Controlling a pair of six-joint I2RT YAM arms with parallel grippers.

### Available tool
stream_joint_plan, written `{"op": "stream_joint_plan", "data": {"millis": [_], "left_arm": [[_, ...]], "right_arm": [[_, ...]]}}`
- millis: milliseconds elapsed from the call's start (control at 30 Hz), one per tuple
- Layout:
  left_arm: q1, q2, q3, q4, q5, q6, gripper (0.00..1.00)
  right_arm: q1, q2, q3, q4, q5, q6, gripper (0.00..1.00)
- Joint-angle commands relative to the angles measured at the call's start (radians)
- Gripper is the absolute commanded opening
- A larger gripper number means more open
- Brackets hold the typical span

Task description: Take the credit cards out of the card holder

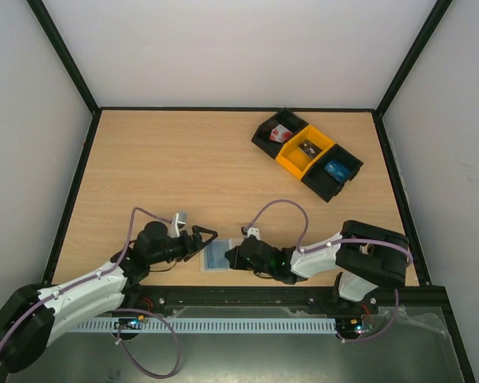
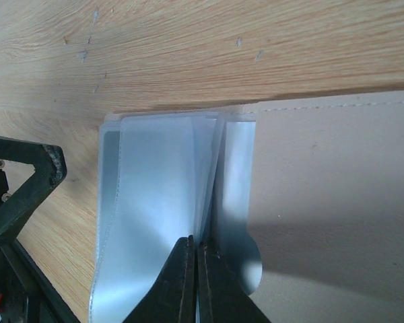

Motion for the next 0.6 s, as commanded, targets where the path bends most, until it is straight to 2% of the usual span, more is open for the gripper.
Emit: {"op": "stream_joint_plan", "data": {"millis": [0, 567], "left_arm": [[-0.008, 0.048, -0.007, 0.094, 0.037, 0.006, 0.98], [-0.018, 0.1, -0.001, 0.073, 0.009, 0.029, 0.99]], "right_arm": [[0.008, 0.0, -0.023, 0.017, 0.01, 0.015, 0.02], [0.008, 0.022, -0.012, 0.016, 0.002, 0.011, 0.02]]}}
